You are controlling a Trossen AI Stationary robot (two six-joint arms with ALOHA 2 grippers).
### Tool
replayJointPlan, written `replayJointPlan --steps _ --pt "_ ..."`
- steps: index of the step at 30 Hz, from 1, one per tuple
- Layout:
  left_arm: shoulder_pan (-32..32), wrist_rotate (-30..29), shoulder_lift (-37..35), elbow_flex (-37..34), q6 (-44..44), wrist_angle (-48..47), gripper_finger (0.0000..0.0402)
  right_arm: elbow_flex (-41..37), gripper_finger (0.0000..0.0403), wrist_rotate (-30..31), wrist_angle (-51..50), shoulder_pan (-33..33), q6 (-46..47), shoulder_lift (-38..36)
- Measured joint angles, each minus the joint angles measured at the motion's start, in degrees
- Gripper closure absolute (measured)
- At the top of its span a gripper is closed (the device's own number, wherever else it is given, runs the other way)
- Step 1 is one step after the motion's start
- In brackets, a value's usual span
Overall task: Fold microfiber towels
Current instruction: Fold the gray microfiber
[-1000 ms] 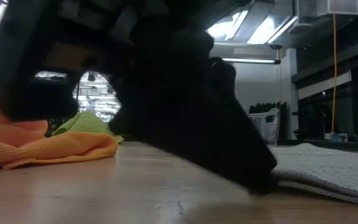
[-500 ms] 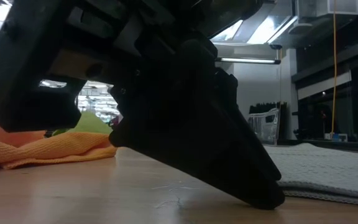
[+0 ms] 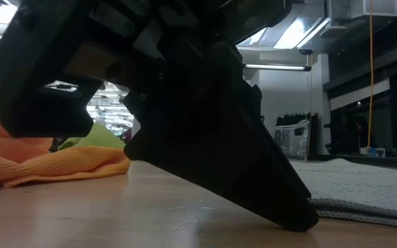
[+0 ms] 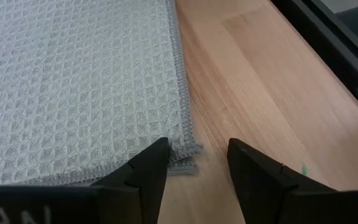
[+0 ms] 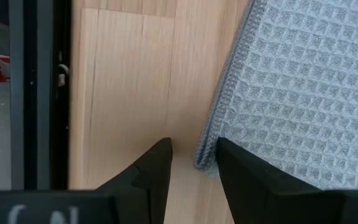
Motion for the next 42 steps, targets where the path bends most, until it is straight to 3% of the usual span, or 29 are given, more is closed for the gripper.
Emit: replayJointPlan --steps 6,23,31,42 --pt "0.2 -0.1 0.0 0.0 0.0 0.0 0.0274 -0.1 0.0273 0.7 0.0 -0.1 1.1 0.0" --pt "1.4 -0.3 0.0 -0.1 -0.2 0.0 0.0394 -0.2 0.0339 4.1 -0.3 -0.1 1.2 0.1" --pt "1.4 -0.3 0.0 -0.1 -1.7 0.1 0.04 -0.2 0.0394 7.6 -0.5 -0.2 1.1 0.3" --pt "1.1 -1.4 0.0 -0.1 -1.7 0.1 0.0401 -0.2 0.0399 10.2 -0.8 -0.2 1.2 0.3"
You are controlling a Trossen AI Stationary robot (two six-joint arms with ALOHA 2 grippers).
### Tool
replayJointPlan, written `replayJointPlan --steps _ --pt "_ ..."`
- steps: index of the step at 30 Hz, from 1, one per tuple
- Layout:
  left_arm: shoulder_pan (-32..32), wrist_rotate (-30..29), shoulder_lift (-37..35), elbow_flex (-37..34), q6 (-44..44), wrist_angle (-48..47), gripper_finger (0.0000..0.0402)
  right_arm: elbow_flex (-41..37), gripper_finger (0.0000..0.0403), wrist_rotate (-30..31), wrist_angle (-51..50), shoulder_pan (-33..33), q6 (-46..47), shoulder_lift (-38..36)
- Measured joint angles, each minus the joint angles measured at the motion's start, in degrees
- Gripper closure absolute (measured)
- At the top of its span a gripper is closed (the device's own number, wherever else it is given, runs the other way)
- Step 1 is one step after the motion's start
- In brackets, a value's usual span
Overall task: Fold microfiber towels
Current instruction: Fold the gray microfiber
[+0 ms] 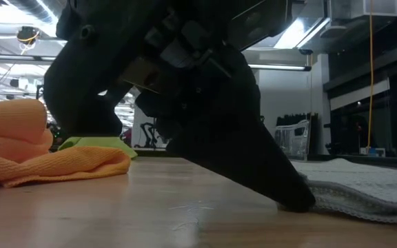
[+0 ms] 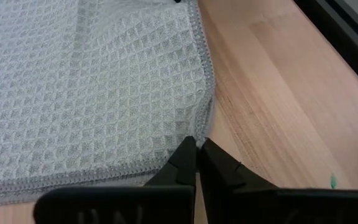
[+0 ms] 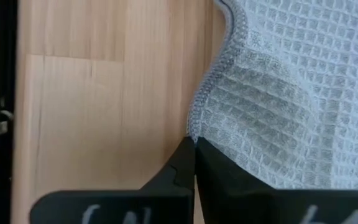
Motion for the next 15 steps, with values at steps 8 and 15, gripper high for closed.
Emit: replayJointPlan --steps 8,15 --pt "-0.5 -2.4 -0.5 -0.1 0.2 -0.3 0.0401 4.1 0.0401 -0.8 -6.6 1.0 0.2 0.4" --pt "-1.4 -6.0 -2.1 -0.3 0.2 -2.2 0.0401 8.8 0.0401 -0.2 -14.5 1.5 4.6 0.2"
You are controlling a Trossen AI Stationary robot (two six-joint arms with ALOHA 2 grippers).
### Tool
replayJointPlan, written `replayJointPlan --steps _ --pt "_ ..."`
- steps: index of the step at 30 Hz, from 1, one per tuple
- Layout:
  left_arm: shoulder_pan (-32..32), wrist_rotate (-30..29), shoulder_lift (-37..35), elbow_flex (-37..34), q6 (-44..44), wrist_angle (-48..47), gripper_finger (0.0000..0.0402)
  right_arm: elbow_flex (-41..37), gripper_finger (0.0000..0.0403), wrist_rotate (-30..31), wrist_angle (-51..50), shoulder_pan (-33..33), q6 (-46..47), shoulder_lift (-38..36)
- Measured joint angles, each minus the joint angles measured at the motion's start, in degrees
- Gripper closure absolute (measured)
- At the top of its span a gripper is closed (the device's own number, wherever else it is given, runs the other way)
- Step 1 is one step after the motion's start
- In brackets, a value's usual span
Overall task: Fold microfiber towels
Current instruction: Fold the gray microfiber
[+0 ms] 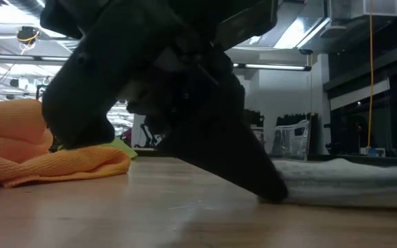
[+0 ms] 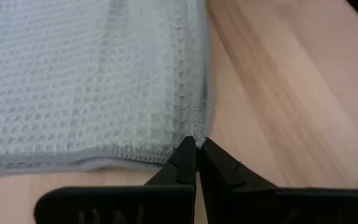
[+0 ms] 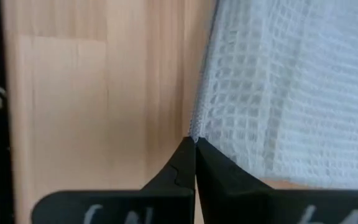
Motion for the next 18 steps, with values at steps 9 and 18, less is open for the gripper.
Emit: replayJointPlan --steps 9,18 --pt "-1.5 -4.2 -2.2 0.3 0.5 -0.4 0.0401 0.9 0.0402 1.2 -1.1 0.0 -0.1 -0.1" --pt "-1.8 -6.8 -3.8 0.4 2.0 -0.8 0.0401 1.0 0.0403 4.6 -2.8 0.0 0.1 -0.1"
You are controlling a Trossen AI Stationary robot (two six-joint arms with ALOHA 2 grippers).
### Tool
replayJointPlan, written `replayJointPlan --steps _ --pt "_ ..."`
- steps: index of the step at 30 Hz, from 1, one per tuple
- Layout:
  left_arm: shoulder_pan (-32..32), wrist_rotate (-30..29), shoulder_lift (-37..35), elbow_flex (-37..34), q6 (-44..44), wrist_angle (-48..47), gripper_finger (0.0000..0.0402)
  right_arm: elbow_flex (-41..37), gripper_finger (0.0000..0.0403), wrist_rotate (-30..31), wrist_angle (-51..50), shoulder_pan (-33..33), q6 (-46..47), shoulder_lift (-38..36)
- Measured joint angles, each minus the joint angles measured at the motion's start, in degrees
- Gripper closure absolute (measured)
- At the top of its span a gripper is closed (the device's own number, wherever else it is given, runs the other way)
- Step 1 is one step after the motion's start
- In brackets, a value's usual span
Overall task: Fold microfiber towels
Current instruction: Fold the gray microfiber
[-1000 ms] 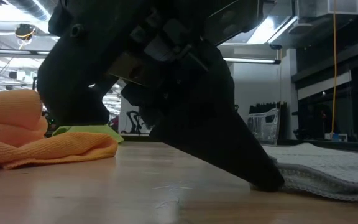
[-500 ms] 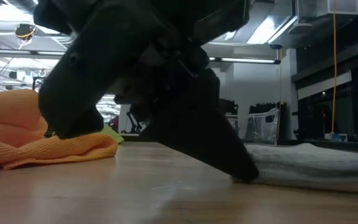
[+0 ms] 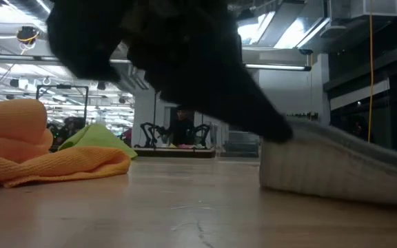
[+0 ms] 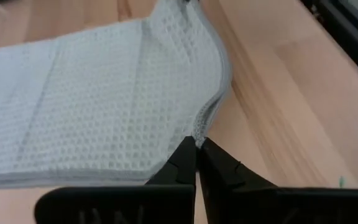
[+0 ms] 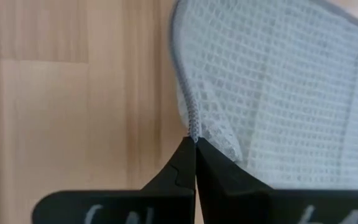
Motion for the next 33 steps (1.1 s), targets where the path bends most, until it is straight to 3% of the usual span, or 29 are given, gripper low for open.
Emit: replayJointPlan --steps 15,33 --pt "0.7 -6.1 -5.3 0.1 5.6 -1.5 0.0401 11.0 0.0403 5.3 -20.7 -0.2 7.7 -0.2" --pt "7.0 -8.9 -5.3 0.1 13.0 -1.4 0.0401 10.5 0.0403 6.8 -29.1 -4.3 14.6 -0.2"
